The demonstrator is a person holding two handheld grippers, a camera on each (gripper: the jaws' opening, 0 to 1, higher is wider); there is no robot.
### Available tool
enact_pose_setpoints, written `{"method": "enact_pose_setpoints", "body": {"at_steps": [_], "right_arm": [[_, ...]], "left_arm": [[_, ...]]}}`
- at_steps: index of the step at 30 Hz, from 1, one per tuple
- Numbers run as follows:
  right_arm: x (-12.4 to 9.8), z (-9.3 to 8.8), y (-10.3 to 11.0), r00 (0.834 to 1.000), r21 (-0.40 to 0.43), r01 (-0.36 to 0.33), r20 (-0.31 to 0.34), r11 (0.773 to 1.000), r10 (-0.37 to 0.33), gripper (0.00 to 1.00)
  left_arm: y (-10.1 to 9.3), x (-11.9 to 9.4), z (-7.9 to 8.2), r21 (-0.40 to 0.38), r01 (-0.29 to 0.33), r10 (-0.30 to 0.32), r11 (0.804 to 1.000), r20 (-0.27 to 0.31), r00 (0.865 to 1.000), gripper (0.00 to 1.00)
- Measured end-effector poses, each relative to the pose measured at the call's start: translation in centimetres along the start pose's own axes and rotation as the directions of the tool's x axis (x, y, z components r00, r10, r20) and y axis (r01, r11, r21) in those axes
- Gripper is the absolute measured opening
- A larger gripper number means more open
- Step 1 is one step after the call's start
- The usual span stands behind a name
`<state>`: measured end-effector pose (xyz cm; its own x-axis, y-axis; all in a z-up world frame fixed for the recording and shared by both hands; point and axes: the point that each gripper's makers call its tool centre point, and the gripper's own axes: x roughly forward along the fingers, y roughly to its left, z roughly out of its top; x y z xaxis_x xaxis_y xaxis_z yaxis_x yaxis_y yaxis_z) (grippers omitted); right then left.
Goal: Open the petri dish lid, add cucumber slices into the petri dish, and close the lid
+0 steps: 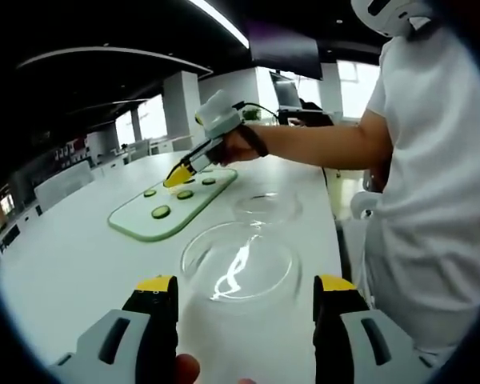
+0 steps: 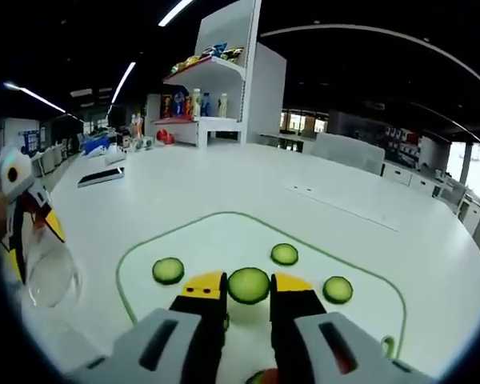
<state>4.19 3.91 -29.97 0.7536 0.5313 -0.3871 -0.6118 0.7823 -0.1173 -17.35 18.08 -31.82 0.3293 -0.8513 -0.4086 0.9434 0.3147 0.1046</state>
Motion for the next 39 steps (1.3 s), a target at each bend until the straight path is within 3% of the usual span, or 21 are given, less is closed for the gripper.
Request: {"method": "enact_pose_setpoints", "body": {"at_steps": [10, 30, 39], "right_arm": [[-0.6, 0.2, 0.2, 1.000, 0.003, -0.007, 0.002, 1.000, 0.007, 0.21], [-3.3, 0.6, 2.4, 0.998, -0.038, -0.057, -0.005, 0.998, 0.057, 0.21], [-4.8, 0.5, 2.7, 0.995, 0.005, -0.100, 0.012, 0.995, 0.100, 0.21]], "left_arm": [[0.3, -0.3, 0.7, 0.003, -0.016, 0.016, 1.000, 0.013, 1.000, 0.67], [0.5, -0.5, 0.6, 0.004, -0.029, 0.029, 1.000, 0.009, 1.000, 0.68], [0.2, -0.6, 0.4, 0.013, -0.022, 0.022, 1.000, -0.003, 1.000, 0.68]]}}
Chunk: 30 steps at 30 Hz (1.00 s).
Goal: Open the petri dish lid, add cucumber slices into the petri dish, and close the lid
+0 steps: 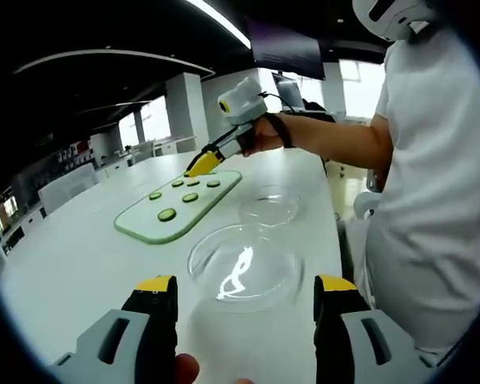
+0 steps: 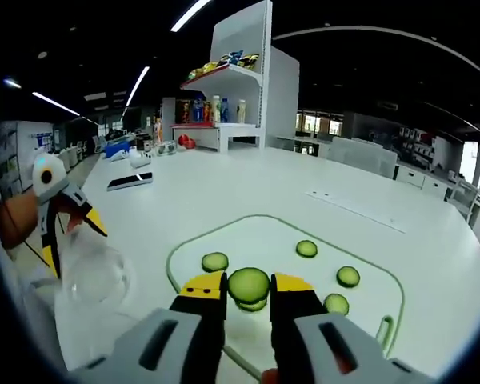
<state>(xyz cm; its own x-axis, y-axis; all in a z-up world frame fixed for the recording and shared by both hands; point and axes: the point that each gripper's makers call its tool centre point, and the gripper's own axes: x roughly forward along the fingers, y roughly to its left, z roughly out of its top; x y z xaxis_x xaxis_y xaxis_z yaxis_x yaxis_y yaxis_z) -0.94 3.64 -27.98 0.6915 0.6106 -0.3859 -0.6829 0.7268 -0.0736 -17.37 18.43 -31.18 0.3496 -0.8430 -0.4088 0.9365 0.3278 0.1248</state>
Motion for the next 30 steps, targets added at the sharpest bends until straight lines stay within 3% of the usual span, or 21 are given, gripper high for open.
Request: {"method": "enact_pose_setpoints", "body": {"at_steps": [26, 30], "right_arm": [[-3.8, -1.4, 5.1, 0.996, -0.044, -0.092, -0.011, 0.995, 0.091, 0.21], [-4.4, -1.5, 6.3, 0.990, -0.017, -0.139, 0.005, 0.990, 0.139, 0.21]], "left_arm": [[0.5, -0.3, 0.0, 0.002, 0.013, -0.013, 1.000, 0.029, 0.999, 0.68], [0.7, -0.2, 0.0, 0.002, 0.011, -0.011, 1.000, 0.031, 0.999, 0.68]]}}
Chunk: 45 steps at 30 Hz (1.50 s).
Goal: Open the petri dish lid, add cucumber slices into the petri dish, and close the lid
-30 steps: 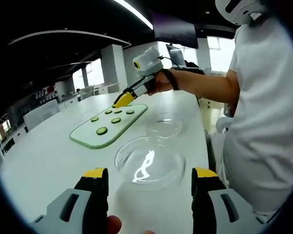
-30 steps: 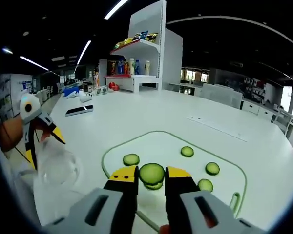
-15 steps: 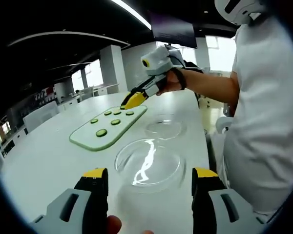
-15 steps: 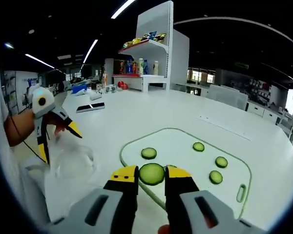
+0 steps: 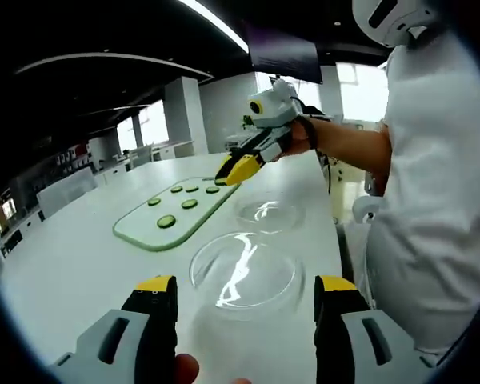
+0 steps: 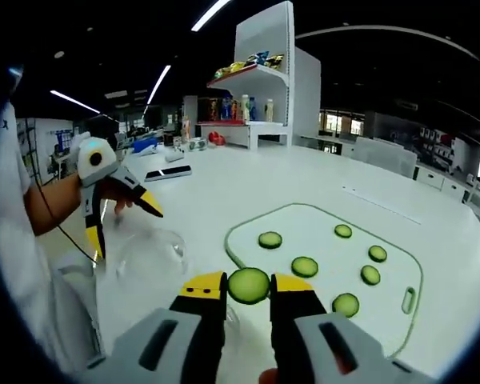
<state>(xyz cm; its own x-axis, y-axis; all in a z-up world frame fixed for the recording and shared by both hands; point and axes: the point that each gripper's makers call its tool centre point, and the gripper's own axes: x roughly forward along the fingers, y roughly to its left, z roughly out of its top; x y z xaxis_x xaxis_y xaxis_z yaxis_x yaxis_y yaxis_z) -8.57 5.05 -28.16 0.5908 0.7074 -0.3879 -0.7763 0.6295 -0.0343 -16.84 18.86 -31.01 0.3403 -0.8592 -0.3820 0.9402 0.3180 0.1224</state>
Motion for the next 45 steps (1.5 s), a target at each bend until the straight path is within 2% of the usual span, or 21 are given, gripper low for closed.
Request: {"method": "enact_pose_setpoints", "body": {"at_steps": [10, 13, 16, 21, 45], "right_arm": [[-1.1, -1.0, 2.0, 0.999, -0.029, -0.036, -0.025, 0.999, 0.035, 0.21], [-1.3, -1.1, 2.7, 0.998, -0.041, -0.049, -0.030, 0.998, 0.047, 0.21], [-1.3, -1.5, 3.4, 0.997, -0.060, -0.066, -0.044, 0.996, 0.064, 0.21], [-1.1, -2.1, 4.4, 0.993, -0.070, -0.100, -0.064, 0.992, 0.096, 0.21], [-1.3, -3.7, 5.2, 0.986, -0.093, -0.141, -0.105, 0.986, 0.131, 0.22]], "left_arm": [[-0.2, -0.1, -0.1, 0.012, -0.005, 0.005, 1.000, -0.022, 1.000, 0.68], [0.1, -0.2, 0.5, 0.005, -0.016, 0.016, 1.000, -0.004, 1.000, 0.68], [-0.5, -0.2, 1.2, -0.005, 0.007, -0.007, 1.000, 0.025, 1.000, 0.69], [-0.9, -0.1, 1.2, 0.004, 0.018, -0.018, 1.000, 0.020, 1.000, 0.69], [-0.8, -0.1, 0.6, 0.010, 0.019, -0.019, 1.000, -0.004, 1.000, 0.69]]}}
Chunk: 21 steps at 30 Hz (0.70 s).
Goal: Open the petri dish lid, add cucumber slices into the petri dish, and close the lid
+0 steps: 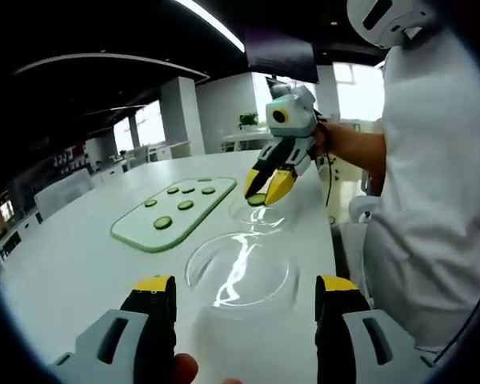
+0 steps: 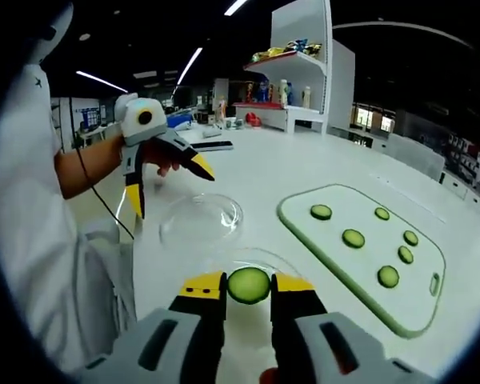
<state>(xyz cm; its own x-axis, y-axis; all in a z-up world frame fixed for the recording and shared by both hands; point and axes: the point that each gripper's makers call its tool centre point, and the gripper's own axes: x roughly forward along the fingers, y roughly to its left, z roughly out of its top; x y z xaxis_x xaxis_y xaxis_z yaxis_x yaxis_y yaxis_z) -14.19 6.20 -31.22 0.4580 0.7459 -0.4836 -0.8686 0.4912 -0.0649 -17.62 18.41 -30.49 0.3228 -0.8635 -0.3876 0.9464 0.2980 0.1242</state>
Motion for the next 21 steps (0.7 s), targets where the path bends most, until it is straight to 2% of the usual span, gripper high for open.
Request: {"method": "enact_pose_setpoints", "body": {"at_steps": [21], "right_arm": [[0.50, -0.68, -0.03, 1.000, 0.005, 0.002, -0.005, 1.000, -0.002, 0.22]], "left_arm": [[-0.02, 0.17, -0.53, -0.009, 0.002, -0.002, 1.000, -0.010, 1.000, 0.69]]}}
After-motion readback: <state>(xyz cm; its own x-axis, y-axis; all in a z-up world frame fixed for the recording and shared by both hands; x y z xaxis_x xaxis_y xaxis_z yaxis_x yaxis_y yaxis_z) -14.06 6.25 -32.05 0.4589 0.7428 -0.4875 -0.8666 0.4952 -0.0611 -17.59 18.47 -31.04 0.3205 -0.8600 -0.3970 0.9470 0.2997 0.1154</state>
